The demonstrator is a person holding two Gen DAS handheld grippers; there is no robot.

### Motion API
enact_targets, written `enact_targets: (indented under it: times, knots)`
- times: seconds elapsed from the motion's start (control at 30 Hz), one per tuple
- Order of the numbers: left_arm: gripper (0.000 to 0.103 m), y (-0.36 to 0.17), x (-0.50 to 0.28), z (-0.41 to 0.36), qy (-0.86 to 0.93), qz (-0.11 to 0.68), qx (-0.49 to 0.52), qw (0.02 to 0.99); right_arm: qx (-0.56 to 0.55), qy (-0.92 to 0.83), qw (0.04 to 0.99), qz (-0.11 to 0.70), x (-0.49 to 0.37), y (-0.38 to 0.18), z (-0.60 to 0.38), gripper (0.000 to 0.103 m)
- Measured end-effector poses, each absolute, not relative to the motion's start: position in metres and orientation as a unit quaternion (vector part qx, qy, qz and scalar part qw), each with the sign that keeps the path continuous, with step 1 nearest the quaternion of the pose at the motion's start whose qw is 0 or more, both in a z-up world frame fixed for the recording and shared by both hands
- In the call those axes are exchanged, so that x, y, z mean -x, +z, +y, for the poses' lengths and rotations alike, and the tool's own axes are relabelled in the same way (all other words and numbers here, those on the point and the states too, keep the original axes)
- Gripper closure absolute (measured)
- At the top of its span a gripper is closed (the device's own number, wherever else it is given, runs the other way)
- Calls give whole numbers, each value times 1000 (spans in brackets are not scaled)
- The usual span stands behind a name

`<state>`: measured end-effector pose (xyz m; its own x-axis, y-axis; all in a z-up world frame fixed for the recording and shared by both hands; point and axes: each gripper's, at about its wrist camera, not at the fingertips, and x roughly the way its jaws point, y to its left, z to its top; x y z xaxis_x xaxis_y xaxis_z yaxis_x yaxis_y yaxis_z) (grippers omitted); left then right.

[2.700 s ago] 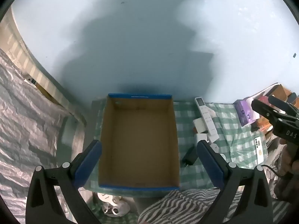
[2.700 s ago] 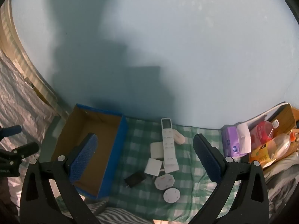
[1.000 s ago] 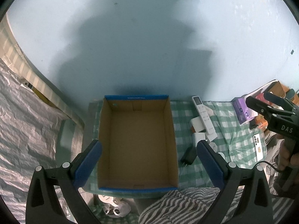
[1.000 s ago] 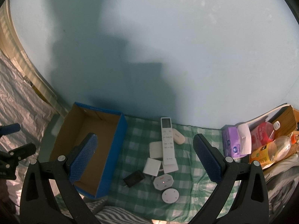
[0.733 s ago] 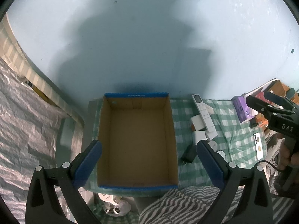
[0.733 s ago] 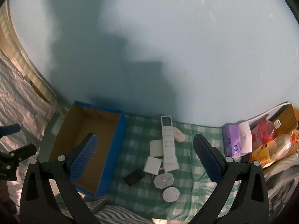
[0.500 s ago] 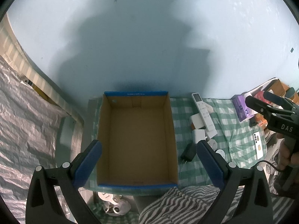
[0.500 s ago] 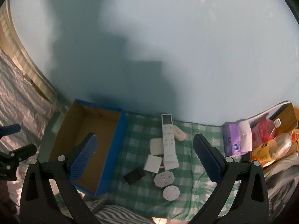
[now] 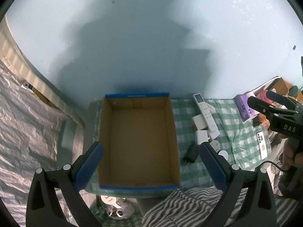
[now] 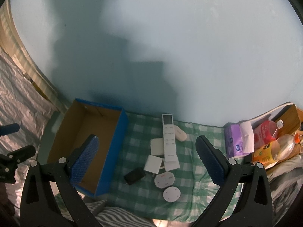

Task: Flip cup upside down

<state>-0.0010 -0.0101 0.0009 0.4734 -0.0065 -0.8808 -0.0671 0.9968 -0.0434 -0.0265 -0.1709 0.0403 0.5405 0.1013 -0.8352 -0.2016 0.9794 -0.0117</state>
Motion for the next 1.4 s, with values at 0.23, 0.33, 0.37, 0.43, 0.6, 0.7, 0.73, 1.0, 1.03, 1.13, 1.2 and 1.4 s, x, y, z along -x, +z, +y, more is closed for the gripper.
enact_targets:
  times: [0.23,0.33,0.37,0.43,0.6,0.7,0.73,1.0,1.03,1.13,1.2,1.4]
  knots:
    - [1,2,-4,-7,20,517,30,855,55,86,874,474,26,41,-172,1]
    - [1,1,-5,-6,20,517,28,855,55,85,875,474,26,40,-172,1]
    - [1,1,-6,-6,21,518,28,855,55,85,874,475,25,40,-172,1]
    - [1,-1,-6,-4,20,519,27,854,57,84,873,477,24,39,-173,1]
    - [1,-6,-7,2,23,526,27,850,62,83,869,484,21,36,-170,1]
    - [1,-12,-8,6,28,534,24,844,63,84,864,492,19,31,-169,1]
    - [1,-14,-8,7,31,535,20,844,65,84,862,495,18,30,-168,1]
    - [1,-41,-9,29,53,569,-11,820,62,86,843,528,12,4,-171,1]
    - [1,-46,-10,33,55,575,-12,816,62,87,841,531,11,2,-172,1]
    - [1,-61,-10,45,60,591,-15,804,66,81,833,543,11,-9,-175,1]
    - [1,-70,-10,51,64,600,-19,797,70,76,829,550,11,-17,-178,1]
    - [1,-99,-12,76,62,629,17,775,73,72,817,567,11,-44,-190,1]
